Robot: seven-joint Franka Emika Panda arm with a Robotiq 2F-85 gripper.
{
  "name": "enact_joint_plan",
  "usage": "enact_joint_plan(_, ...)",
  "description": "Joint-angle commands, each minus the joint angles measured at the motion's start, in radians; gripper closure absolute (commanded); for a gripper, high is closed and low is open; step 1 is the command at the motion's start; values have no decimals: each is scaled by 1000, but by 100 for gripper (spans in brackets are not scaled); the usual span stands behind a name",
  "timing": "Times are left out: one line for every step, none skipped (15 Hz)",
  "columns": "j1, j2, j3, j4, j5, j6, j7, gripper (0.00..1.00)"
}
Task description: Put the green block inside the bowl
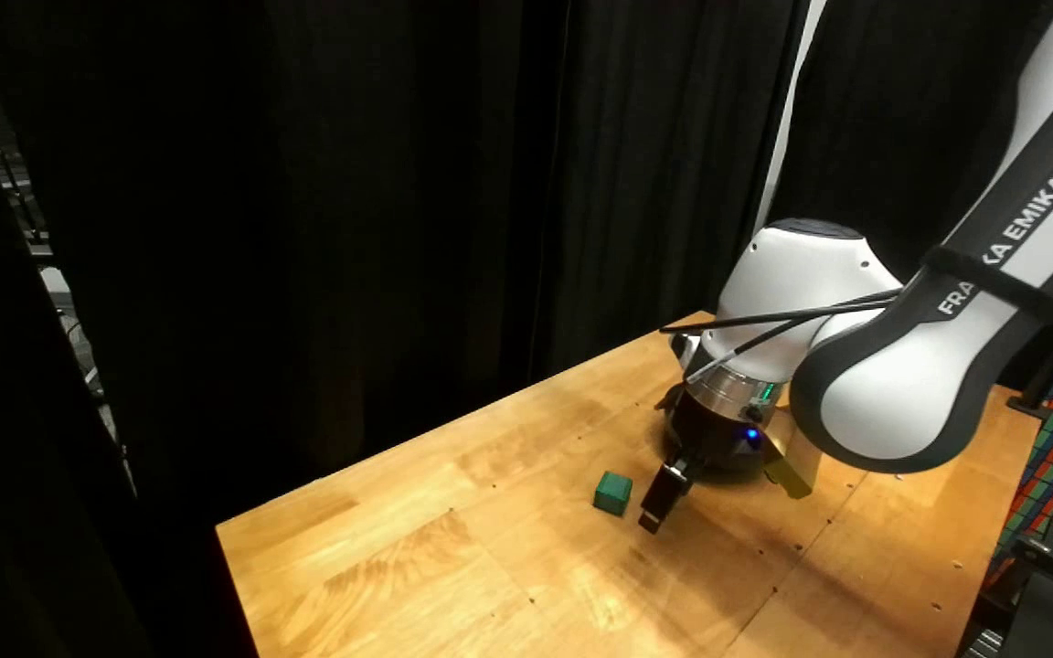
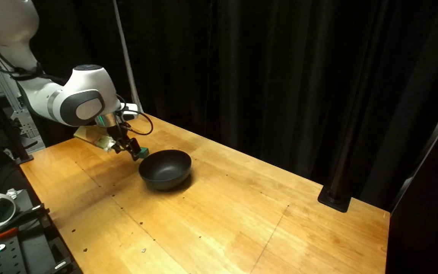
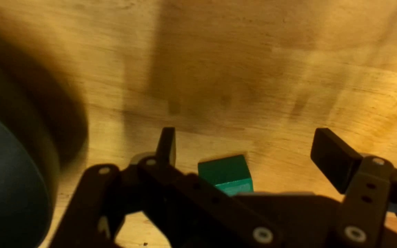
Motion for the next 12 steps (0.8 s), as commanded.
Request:
enact_joint_plan(81,71,-80,77,-49,41,18,0)
enact_joint_plan(92,83,-91,90,-53,44,17,0)
enact_joint_plan(104,95,-104,104,-55,47,17,0)
enact_joint_plan(108,107,-107,117,-56,48,14,0)
enact_joint_plan(109,116,-105,130,-54,44,11,0)
enact_joint_plan(111,126,-104,140,-54,43,10,0)
enact_joint_plan(118,135,-106,153,-55,45,11,0)
enact_joint_plan(130,142,-114,163,-59,47,14,0)
enact_joint_plan(144,149,-125,174,-65,47,17,0)
enact_joint_plan(155,154,-133,184,-68,46,19,0)
enact_joint_plan(168,160,-146,192,-72,46,22,0)
enact_joint_plan(183,164,-161,200,-77,49,24,25)
